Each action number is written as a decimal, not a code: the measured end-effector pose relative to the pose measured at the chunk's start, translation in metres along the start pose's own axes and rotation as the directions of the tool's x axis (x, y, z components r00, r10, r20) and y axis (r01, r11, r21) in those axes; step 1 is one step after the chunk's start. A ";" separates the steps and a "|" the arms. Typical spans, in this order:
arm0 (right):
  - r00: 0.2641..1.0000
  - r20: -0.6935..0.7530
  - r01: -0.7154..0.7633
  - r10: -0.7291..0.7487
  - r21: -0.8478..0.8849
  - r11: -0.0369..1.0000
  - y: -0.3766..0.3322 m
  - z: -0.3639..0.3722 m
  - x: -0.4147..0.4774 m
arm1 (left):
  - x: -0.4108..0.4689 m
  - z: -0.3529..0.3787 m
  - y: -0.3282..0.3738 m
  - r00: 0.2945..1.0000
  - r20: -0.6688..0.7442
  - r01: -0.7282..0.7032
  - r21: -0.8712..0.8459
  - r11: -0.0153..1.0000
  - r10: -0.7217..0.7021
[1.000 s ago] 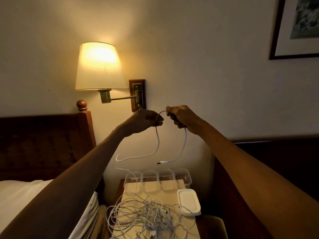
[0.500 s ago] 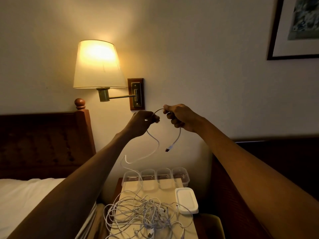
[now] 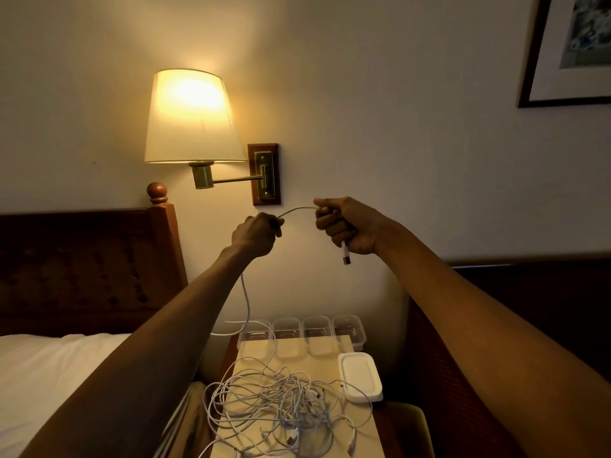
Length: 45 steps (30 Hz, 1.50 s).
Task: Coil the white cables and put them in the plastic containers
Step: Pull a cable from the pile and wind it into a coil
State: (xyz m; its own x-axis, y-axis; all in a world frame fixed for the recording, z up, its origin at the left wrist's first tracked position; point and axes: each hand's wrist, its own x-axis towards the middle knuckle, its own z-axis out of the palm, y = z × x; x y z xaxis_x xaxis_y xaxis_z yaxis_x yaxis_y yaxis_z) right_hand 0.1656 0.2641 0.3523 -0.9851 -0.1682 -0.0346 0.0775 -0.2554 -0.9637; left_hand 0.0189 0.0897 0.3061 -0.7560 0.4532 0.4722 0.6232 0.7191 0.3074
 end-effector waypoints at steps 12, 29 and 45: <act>0.813 -0.501 0.421 -0.296 0.156 0.894 0.019 -0.013 0.029 | -0.038 -0.019 0.065 0.871 0.450 -0.165 -0.112 0.980 0.198; 0.923 -0.263 0.187 -0.280 -0.328 0.926 0.031 -0.014 0.033 | -0.033 -0.068 0.081 0.870 0.224 -0.441 -0.047 0.896 0.440; 0.998 0.056 0.009 0.001 -0.181 0.983 0.044 -0.008 0.020 | -0.006 -0.085 0.067 0.875 0.000 -0.454 -0.351 0.819 0.485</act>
State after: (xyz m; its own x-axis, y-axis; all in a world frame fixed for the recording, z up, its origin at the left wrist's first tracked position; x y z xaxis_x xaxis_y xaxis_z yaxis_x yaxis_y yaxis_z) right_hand 0.1475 0.2572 0.3073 -0.9749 -0.2217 -0.0210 0.0397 -0.0805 -0.9960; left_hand 0.0822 0.0901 0.3944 -0.3592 0.7450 0.5620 0.9238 0.1984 0.3274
